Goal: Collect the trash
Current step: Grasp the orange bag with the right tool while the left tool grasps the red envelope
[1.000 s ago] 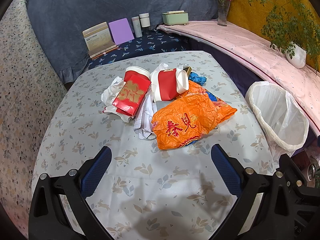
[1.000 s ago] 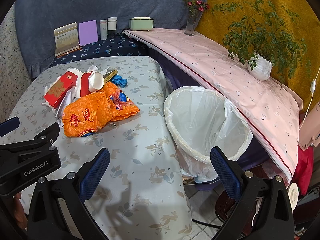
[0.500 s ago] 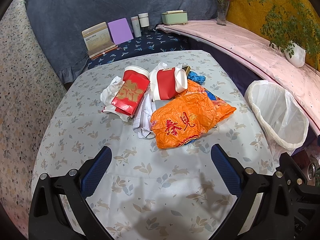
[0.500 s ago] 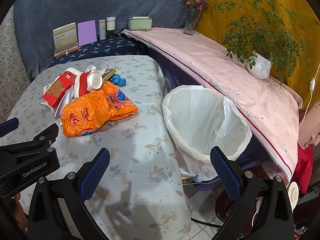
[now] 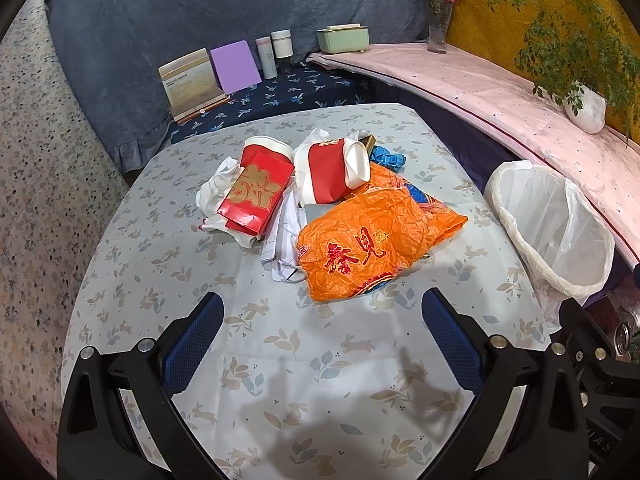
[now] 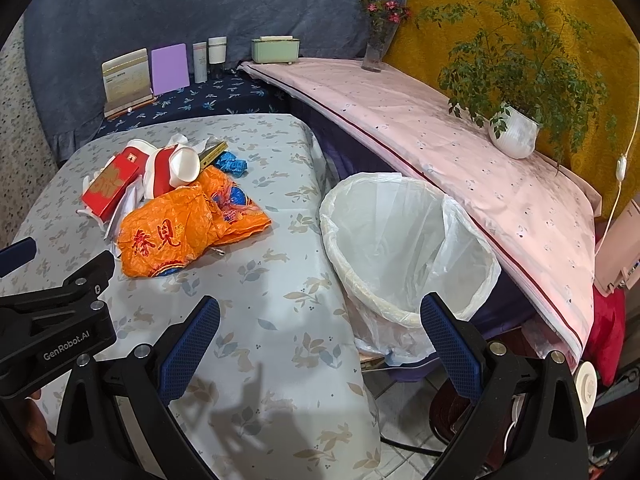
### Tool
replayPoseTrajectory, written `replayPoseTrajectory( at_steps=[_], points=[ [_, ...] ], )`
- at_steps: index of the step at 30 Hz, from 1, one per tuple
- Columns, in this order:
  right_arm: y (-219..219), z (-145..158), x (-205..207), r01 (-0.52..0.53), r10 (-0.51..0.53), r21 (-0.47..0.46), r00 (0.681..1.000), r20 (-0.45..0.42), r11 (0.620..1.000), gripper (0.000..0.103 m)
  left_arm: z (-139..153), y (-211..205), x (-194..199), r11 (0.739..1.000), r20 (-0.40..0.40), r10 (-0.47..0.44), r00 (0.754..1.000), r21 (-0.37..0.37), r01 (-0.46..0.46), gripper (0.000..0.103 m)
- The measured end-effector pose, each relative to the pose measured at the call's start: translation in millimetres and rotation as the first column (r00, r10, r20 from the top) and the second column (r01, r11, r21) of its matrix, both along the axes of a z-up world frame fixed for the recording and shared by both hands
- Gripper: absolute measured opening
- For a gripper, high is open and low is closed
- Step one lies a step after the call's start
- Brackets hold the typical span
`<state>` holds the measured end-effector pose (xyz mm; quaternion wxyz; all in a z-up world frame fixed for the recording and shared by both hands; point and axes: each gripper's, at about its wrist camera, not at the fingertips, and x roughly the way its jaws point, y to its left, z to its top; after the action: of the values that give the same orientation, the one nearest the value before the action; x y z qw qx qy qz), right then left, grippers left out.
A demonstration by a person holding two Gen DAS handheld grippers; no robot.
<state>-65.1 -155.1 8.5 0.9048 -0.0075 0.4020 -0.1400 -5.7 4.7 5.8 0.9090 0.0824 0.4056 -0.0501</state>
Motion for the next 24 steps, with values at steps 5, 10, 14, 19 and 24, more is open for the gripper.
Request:
replayPoseTrajectory(
  at_steps=[5, 10, 14, 19, 24],
  points=[
    [-0.3, 0.3, 1.4, 0.013, -0.013, -0.001, 1.000, 0.013, 1.000, 0.096, -1.5, 2.2, 2.8, 1.000, 0.017, -0.015, 1.000, -0.003, 0.015, 0.095],
    [1.1, -1.4, 5.3, 0.019, -0.019, -0.003, 1.000, 0.018, 1.000, 0.096, -3.9, 8.8, 8.0, 1.000, 0.020, -0.022, 1.000, -0.016, 0.022, 0.095],
    [4.0, -3.1, 10.8, 0.014, -0.014, 0.005, 1.000, 0.024, 1.000, 0.096, -7.1, 20.1, 17.9, 0.999, 0.003, -0.008, 1.000, -0.035, 0.008, 0.095],
    [11.1, -6.4, 22.0, -0.007, 0.006, 0.015, 0.999, 0.031, 1.000, 0.096, -16.1, 38.9, 38.5, 0.998, -0.028, 0.028, 0.999, -0.056, -0.030, 0.095],
    [22.4, -11.5, 40.8, -0.033, 0.033, 0.028, 0.999, 0.028, 0.999, 0.096, -23.1, 62.4, 63.3, 0.996, -0.027, 0.067, 0.997, -0.053, -0.069, 0.095]
  ],
)
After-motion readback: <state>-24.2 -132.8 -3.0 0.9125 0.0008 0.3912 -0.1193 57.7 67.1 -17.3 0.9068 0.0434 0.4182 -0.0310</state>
